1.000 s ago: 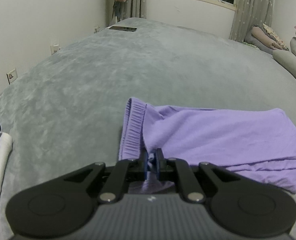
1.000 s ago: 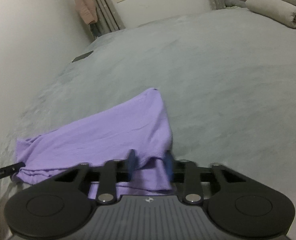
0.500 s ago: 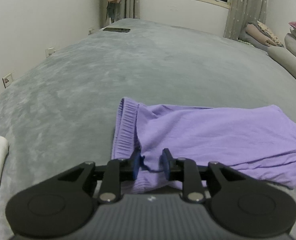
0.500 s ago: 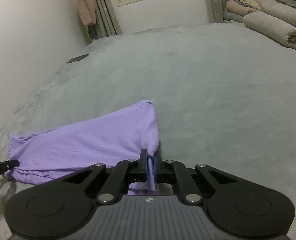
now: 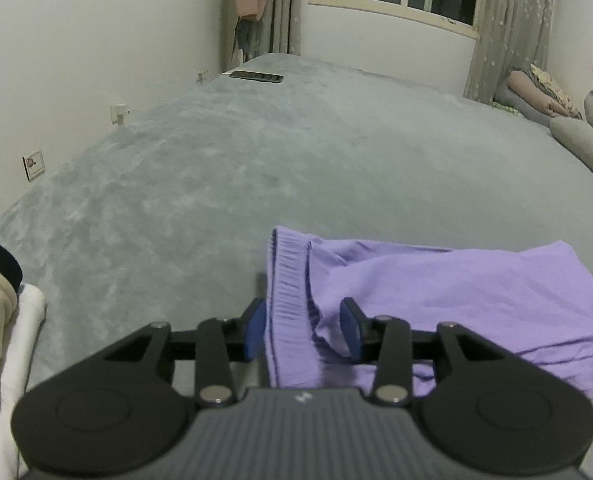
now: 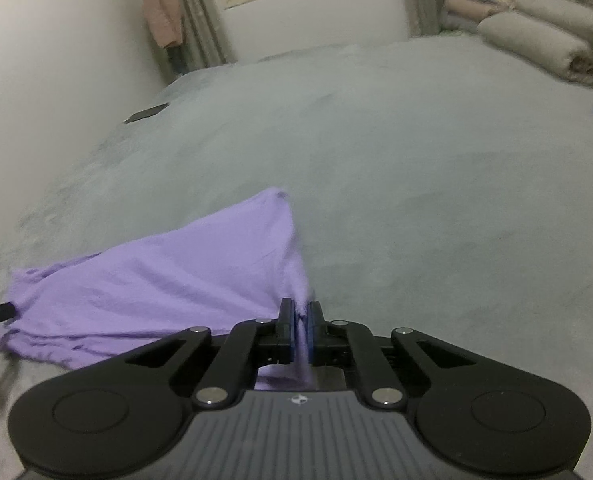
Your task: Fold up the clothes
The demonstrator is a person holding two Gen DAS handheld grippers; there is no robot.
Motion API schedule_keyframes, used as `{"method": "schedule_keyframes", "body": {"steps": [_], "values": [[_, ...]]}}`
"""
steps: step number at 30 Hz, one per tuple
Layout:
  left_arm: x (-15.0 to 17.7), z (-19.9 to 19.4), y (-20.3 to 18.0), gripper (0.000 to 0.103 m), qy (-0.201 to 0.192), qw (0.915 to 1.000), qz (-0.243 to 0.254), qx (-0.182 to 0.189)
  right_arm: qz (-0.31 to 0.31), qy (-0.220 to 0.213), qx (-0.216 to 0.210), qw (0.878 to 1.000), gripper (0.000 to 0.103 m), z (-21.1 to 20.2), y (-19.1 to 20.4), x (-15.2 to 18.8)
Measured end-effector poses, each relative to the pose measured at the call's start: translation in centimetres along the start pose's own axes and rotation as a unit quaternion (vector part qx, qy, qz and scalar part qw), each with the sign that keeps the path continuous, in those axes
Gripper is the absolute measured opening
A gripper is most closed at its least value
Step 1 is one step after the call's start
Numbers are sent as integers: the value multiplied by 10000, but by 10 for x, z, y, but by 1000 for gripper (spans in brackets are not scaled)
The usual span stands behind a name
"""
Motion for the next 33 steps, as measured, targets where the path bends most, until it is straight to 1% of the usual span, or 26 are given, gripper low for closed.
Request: {"method": "schedule_keyframes", "body": {"steps": [2,6,8,9,11,12,14,15,16,18,19,20,22,23,25,27,30,32,33], "values": [[-4,0,8,38,-28,9999,-121,-56,186,44,-126,9997,18,1,-3,1],[-9,2,26,38,-12,9990,-416,-151,777,29,-444,9960,23,2,-15,3],[-9,-1,24,38,-66,9991,-417,-92,1047,52,-597,9927,26,3,-19,5],[-9,-4,19,38,-141,9992,-370,-25,1145,56,-646,9913,26,3,-21,6],[-9,-11,3,40,-319,9990,-207,228,1235,41,-651,9902,26,4,-21,7],[-8,-14,-8,43,-377,9985,-108,373,1252,32,-638,9901,26,5,-20,7],[-3,-15,-32,47,-388,9971,171,639,1221,19,-582,9908,26,5,-18,7],[1,-14,-43,47,-371,9963,313,706,1205,13,-560,9911,26,6,-17,7],[5,-10,-54,47,-339,9957,468,719,1187,6,-549,9914,27,7,-16,7],[13,4,-69,47,-188,9954,740,576,1146,-7,-536,9920,27,7,-16,7],[18,13,-72,47,-45,9956,819,460,1118,-10,-516,9924,25,7,-15,8],[20,16,-74,48,-56,9954,861,415,1078,-14,-477,9930,16,7,-15,7],[21,17,-77,49,-121,9945,979,350,992,-37,-391,9943,10,6,-12,6],[20,16,-76,49,-115,9947,953,356,949,-48,-348,9949,9,6,-10,5],[17,13,-73,49,-92,9955,867,381,846,-108,-288,9959,8,4,-6,2],[16,7,-73,49,-92,9960,784,430,767,-291,-358,9960,8,-1,0,-4],[18,0,-76,51,-189,9953,821,480,900,-357,-488,9941,8,-7,1,-6],[20,-2,-79,51,-212,9947,862,527,1065,-197,-438,9931,11,-3,-5,-2],[21,-3,-80,51,-230,9943,880,564,1170,-82,-375,9924,15,0,-10,2]]}}
Point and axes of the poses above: each gripper's, at about its wrist camera, not at the fingertips, and z roughly the way its jaws point, y to its left, x to its underside, the point moved 5 cm from there along z, roughly the way its jaws point, and after that the axes turned 9 degrees about -x, right-handed, at the moved point
